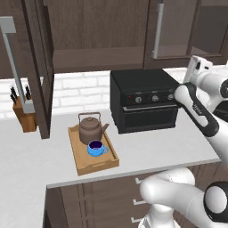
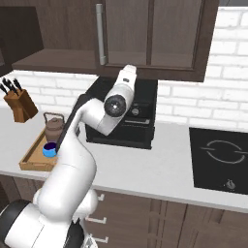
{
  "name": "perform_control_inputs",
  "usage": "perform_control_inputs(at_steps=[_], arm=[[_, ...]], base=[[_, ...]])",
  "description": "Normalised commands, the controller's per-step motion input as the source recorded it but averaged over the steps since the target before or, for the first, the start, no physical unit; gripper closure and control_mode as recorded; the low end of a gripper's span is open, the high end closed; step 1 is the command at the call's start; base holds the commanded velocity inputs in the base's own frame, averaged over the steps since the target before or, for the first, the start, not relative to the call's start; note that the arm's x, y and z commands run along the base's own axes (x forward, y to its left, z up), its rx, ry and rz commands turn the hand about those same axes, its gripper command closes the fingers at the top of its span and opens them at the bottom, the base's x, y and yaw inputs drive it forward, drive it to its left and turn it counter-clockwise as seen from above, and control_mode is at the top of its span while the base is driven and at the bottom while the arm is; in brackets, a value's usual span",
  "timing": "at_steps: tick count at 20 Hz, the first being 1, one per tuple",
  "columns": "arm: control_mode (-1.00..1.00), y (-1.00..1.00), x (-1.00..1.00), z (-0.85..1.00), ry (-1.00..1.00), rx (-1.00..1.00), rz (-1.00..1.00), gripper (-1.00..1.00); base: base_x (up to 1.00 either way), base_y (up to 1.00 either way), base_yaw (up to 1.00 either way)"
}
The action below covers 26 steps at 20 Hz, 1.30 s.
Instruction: Pick the kettle from the counter and place it on the tray. Then pick the mug from the cabinet and place it on the tray. Then close the cabinet doors.
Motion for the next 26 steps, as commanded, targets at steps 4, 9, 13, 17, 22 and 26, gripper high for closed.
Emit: perform_control_inputs(at_steps=[4, 9, 13, 17, 22, 26], arm=[[-1.0, 0.12, -0.72, 0.0, 0.07, 0.0, 0.0, -1.0], [-1.0, 0.33, -0.63, 0.0, 0.09, -0.06, 0.0, -1.0], [-1.0, 0.59, -0.24, -0.05, 0.15, -0.24, 0.0, -1.0], [-1.0, 0.44, 0.07, -0.04, 0.29, -0.32, -0.01, -1.0], [-1.0, 0.22, -0.23, 0.04, 0.07, -0.32, -0.1, -1.0], [-1.0, 0.43, -0.39, -0.02, 0.0, -0.38, -0.22, -1.0]], base=[[0.0, 0.0, 0.0], [0.0, 0.0, 0.0], [0.0, 0.0, 0.0], [0.0, 0.0, 0.0], [0.0, 0.0, 0.0], [0.0, 0.0, 0.0]])
